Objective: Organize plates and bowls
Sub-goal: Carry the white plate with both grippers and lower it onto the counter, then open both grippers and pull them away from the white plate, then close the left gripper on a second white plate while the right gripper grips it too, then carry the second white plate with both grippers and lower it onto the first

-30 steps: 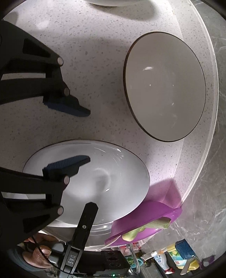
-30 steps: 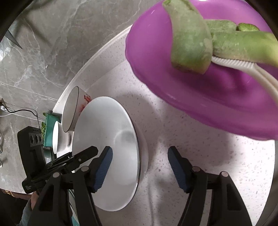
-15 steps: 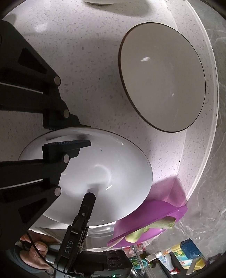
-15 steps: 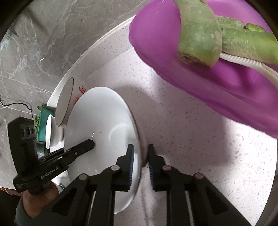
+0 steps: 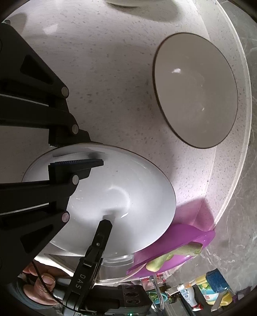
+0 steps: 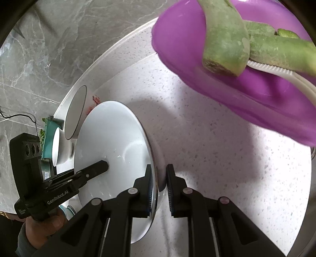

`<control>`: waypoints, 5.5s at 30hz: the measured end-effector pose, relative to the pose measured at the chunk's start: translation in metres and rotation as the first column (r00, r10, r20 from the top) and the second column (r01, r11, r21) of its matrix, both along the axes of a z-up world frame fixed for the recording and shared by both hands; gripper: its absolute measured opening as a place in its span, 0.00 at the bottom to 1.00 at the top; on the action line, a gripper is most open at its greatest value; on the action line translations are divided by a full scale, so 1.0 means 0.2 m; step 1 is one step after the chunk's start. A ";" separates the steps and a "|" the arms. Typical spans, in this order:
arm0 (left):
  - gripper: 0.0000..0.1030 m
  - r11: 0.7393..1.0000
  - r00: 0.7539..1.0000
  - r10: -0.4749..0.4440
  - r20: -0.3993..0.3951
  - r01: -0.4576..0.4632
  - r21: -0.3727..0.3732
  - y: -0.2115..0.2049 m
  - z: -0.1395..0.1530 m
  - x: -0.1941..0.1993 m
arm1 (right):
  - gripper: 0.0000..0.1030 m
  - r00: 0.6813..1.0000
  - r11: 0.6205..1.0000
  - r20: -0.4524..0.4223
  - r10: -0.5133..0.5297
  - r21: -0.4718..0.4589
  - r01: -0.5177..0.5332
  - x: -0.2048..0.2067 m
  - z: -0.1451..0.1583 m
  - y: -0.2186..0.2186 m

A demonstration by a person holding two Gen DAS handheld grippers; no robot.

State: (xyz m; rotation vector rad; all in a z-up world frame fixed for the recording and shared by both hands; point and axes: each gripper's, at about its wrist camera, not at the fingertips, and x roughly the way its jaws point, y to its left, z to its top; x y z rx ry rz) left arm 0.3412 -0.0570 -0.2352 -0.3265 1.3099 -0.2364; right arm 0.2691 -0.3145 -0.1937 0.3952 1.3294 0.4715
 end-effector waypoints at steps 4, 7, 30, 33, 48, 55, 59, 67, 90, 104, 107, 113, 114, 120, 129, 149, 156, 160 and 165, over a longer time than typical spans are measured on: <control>0.07 1.000 1.000 -0.011 0.006 0.011 -0.004 -0.01 0.07 -0.06 | 0.15 1.000 1.000 -0.002 -0.008 0.005 0.008 -0.05 0.04 -0.01; 0.07 1.000 1.000 -0.024 0.014 0.024 -0.009 -0.02 0.13 -0.14 | 0.15 1.000 1.000 -0.003 -0.011 0.003 0.011 -0.12 0.08 0.00; 0.07 0.990 0.989 -0.142 -0.030 0.141 -0.030 -0.06 0.13 -0.99 | 0.16 0.994 0.996 -0.072 -0.084 0.007 0.084 -0.87 0.10 -0.05; 0.07 0.989 0.988 -0.150 -0.032 0.149 -0.016 -0.08 0.10 -1.03 | 0.16 0.993 0.996 -0.078 -0.093 0.005 0.094 -0.89 0.06 -0.05; 0.07 0.991 0.990 -0.133 -0.041 0.133 0.016 -0.18 -0.07 -1.01 | 0.16 0.994 0.998 -0.087 -0.064 -0.009 0.064 -0.90 -0.09 -0.07; 0.07 0.993 0.993 -0.117 -0.028 0.118 0.030 -0.19 -0.06 -0.99 | 0.16 0.995 0.999 -0.087 -0.052 0.003 0.052 -0.91 -0.10 -0.09; 0.10 0.996 0.996 -0.089 -0.018 0.090 0.030 -0.19 -0.05 -0.99 | 0.21 0.995 0.999 -0.090 -0.040 0.031 0.043 -0.91 -0.11 -0.09; 0.75 1.000 0.998 -0.011 0.064 0.009 0.030 -0.11 0.13 -1.03 | 0.56 0.999 0.997 -0.046 -0.029 0.074 0.032 -0.90 -0.03 -0.13; 0.93 0.981 0.952 0.187 0.243 -0.194 0.006 1.44 0.70 -0.47 | 1.00 0.968 0.977 0.234 0.094 0.165 -0.135 -0.22 0.68 0.79; 0.91 0.996 0.993 0.001 0.120 -0.012 0.088 1.48 0.13 -0.09 | 0.86 0.994 0.998 0.093 0.060 0.028 -0.063 0.05 0.27 1.39; 0.89 0.997 0.993 0.015 0.118 -0.024 0.077 1.48 0.08 -0.06 | 0.86 0.995 0.998 0.074 0.068 -0.003 -0.068 0.07 0.21 1.42; 0.67 0.993 0.993 0.020 0.120 -0.034 0.113 1.47 0.04 -0.02 | 0.77 0.998 0.998 0.035 0.052 -0.025 -0.051 0.12 0.11 1.43; 0.67 0.993 0.992 0.025 0.120 -0.039 0.109 1.47 0.03 -0.01 | 0.77 0.998 0.998 0.030 0.062 -0.029 -0.061 0.12 0.10 1.44; 0.54 0.994 0.995 0.010 0.101 -0.021 0.108 1.43 -0.01 0.01 | 0.66 0.997 0.996 0.012 0.082 -0.044 -0.081 0.14 0.05 1.49; 0.21 0.996 0.994 -0.009 0.110 -0.001 0.089 1.36 -0.03 0.02 | 0.39 0.995 0.994 0.000 0.102 -0.051 -0.101 0.14 0.01 1.55; 0.09 0.994 0.993 -0.046 0.111 0.034 0.107 1.23 0.11 0.00 | 0.13 0.996 0.995 0.026 0.086 -0.045 -0.085 0.12 0.10 1.54; 0.09 0.993 0.986 -0.086 0.144 0.072 0.098 1.12 0.28 -0.08 | 0.14 0.997 0.998 0.058 0.060 -0.034 -0.058 0.03 0.24 1.44; 0.09 0.990 0.977 -0.126 0.173 0.112 0.087 1.00 0.40 -0.18 | 0.14 0.995 0.999 0.091 0.030 -0.024 -0.028 -0.08 0.36 1.31; 0.09 0.980 0.958 -0.196 0.207 0.187 0.065 0.79 0.54 -0.35 | 0.14 0.991 1.000 0.132 -0.013 -0.017 0.015 -0.23 0.49 1.13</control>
